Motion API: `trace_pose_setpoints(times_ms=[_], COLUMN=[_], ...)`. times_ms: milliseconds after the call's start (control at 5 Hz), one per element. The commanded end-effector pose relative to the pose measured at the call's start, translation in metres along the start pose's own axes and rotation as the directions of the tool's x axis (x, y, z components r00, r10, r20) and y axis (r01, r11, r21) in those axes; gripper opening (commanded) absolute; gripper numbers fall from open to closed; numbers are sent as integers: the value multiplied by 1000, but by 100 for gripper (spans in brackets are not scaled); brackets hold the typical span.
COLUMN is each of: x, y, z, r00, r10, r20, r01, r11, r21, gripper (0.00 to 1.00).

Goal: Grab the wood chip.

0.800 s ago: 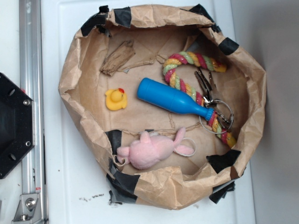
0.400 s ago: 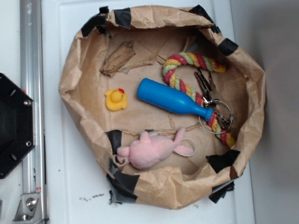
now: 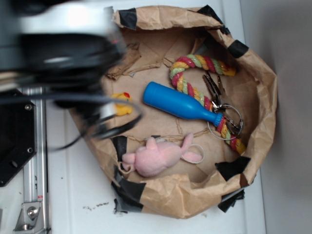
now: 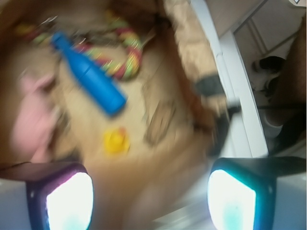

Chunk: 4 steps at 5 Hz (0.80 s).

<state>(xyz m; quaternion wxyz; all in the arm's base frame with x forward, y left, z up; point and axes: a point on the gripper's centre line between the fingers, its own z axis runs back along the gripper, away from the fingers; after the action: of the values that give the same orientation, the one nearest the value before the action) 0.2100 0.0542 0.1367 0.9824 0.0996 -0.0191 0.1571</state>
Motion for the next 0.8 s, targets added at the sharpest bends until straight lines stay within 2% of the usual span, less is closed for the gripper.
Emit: trace_pose_setpoints(times_ms=[0, 200, 400, 600], x=[56, 40, 28, 19], y=[-32, -47, -39, -17], z=[-52, -55, -53, -70], r00=[981, 997, 995, 988], r10=[192, 81, 96, 153], r20=[-31, -14, -18, -38], r01=[-193, -81, -97, -154], r11=[980, 993, 991, 987], r21=[-56, -82, -87, -35], gripper=[100, 100, 100, 100])
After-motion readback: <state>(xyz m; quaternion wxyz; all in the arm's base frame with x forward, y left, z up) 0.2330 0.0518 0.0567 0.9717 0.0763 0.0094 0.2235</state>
